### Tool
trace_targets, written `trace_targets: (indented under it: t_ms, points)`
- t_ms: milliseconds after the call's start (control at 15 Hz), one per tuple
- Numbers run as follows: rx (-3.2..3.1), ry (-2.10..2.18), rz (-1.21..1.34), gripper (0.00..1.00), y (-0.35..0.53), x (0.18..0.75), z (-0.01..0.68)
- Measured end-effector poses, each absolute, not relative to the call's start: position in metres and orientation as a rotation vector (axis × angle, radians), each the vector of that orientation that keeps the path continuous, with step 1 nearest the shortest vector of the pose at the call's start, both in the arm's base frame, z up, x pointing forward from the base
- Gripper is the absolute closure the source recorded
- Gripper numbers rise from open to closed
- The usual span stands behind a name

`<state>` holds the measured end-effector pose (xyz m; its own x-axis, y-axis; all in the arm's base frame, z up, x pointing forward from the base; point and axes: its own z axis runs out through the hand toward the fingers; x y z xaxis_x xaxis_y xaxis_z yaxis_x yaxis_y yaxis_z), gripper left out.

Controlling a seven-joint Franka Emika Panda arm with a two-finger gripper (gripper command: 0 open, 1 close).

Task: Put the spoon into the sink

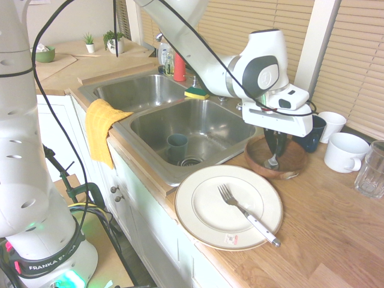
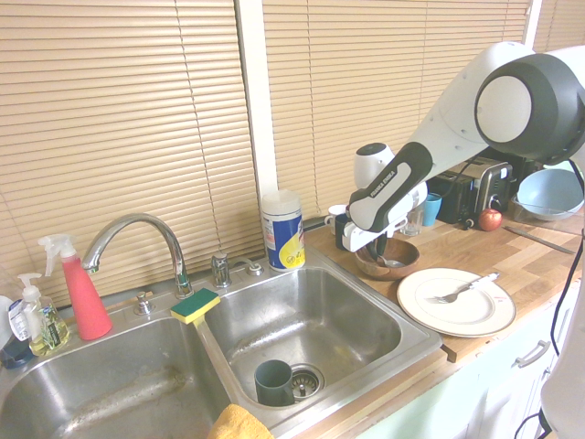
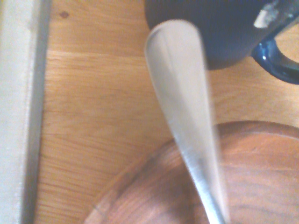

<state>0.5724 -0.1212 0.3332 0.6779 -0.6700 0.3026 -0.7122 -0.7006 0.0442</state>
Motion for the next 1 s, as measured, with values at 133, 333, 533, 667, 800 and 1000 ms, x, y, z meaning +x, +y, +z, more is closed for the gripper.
trace_targets:
  t_ms: [133, 333, 533, 667, 800, 1000]
  points:
    - [2.728, -1.136, 0.399, 1.0, -0.123, 0.573, 0.333]
    - [2.726, -1.142, 0.415, 1.0, -0.125, 0.573, 0.334]
    - [2.733, -1.159, 0.488, 1.0, -0.126, 0.575, 0.351]
    - [2.742, -1.178, 0.558, 1.0, -0.124, 0.569, 0.375]
    - [2.764, -1.171, 0.614, 1.0, -0.109, 0.554, 0.401]
    - [2.812, -1.037, 0.686, 1.0, -0.045, 0.522, 0.429]
